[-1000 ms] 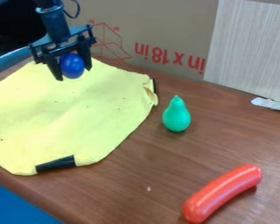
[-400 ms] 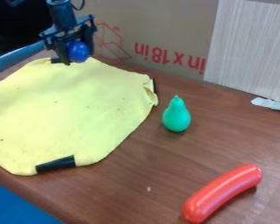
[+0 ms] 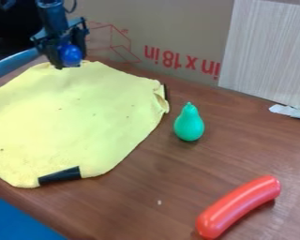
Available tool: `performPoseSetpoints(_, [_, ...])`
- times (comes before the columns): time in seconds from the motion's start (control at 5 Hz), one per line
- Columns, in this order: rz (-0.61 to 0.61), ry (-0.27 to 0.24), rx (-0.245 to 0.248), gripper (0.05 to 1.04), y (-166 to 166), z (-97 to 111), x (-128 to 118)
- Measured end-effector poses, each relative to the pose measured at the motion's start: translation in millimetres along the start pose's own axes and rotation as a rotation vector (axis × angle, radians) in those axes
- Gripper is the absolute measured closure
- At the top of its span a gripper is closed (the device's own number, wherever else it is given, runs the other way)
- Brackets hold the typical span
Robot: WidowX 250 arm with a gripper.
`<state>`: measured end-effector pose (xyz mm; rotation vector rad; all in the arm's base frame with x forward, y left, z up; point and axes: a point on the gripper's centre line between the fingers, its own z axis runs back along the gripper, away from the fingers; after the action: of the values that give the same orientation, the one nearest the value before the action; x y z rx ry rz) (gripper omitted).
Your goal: Put the blue thing to cloth
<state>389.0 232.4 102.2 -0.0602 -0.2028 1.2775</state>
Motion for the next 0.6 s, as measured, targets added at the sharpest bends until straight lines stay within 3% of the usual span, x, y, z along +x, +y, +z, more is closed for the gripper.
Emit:
performPoseSetpoints(0.2, [0.021, -0.039, -0.021, 0.307, 1.1, 2.9, 10.9])
performPoseSetpoints(0.4, [0.032, -0.076, -0.038, 0.243, -0.3, 2.3, 17.7])
performPoseSetpoints(0.6, [0.038, -0.093, -0.038, 0.080, 0.5, -0.3, 19.6])
